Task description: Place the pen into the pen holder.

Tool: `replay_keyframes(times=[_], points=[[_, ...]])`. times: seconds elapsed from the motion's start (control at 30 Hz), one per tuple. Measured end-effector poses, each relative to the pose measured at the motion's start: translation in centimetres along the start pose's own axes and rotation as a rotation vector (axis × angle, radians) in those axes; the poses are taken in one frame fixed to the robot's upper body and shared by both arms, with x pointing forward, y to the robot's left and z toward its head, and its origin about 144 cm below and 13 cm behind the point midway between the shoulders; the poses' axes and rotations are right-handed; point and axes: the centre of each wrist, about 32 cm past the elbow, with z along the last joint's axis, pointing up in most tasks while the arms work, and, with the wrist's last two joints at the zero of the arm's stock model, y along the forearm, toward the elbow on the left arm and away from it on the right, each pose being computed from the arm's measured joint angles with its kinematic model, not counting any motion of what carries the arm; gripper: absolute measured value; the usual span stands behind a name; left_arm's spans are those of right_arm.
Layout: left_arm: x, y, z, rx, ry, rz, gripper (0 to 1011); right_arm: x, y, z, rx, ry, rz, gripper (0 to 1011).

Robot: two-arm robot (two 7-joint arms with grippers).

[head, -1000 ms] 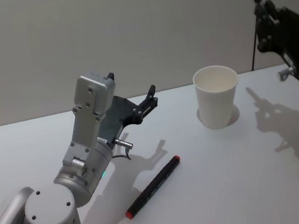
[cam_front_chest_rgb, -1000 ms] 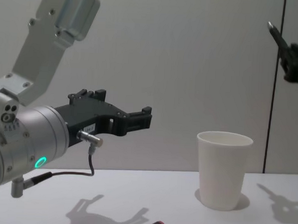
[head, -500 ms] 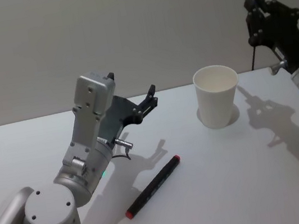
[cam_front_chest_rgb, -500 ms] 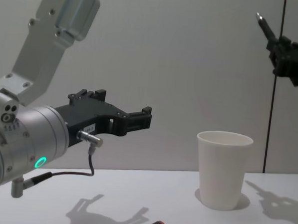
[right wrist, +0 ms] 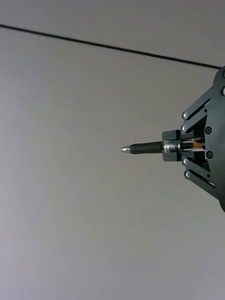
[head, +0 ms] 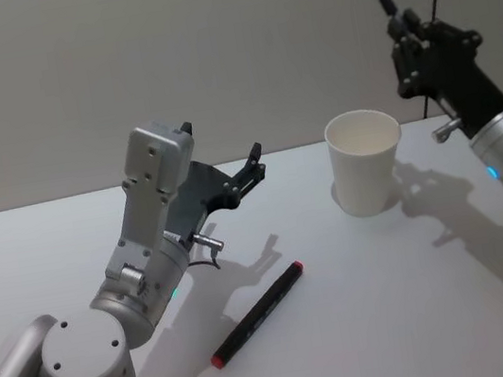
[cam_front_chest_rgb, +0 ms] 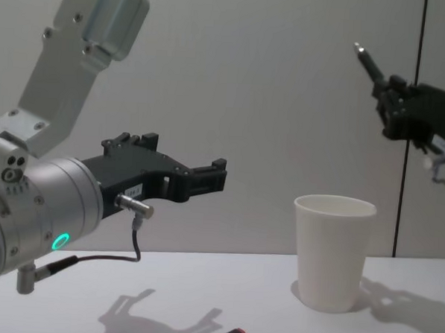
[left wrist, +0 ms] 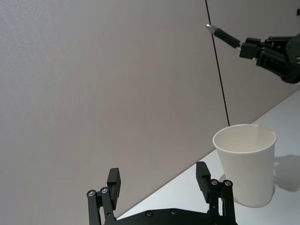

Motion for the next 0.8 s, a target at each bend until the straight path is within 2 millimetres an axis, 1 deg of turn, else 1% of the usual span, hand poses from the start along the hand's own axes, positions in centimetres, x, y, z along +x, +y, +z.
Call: replay_keyframes(times=[0.27,0.8], points=[[0.0,0.0,0.0,0.000,0.000,0.000,1001,-0.7,0.7,-1.3,0.009,-0.028,0.047,130],[0.0,0.0,0.0,0.000,0.000,0.000,1001,-1.5,1.6,-3.2,0.003,-0.041,0.089,130]])
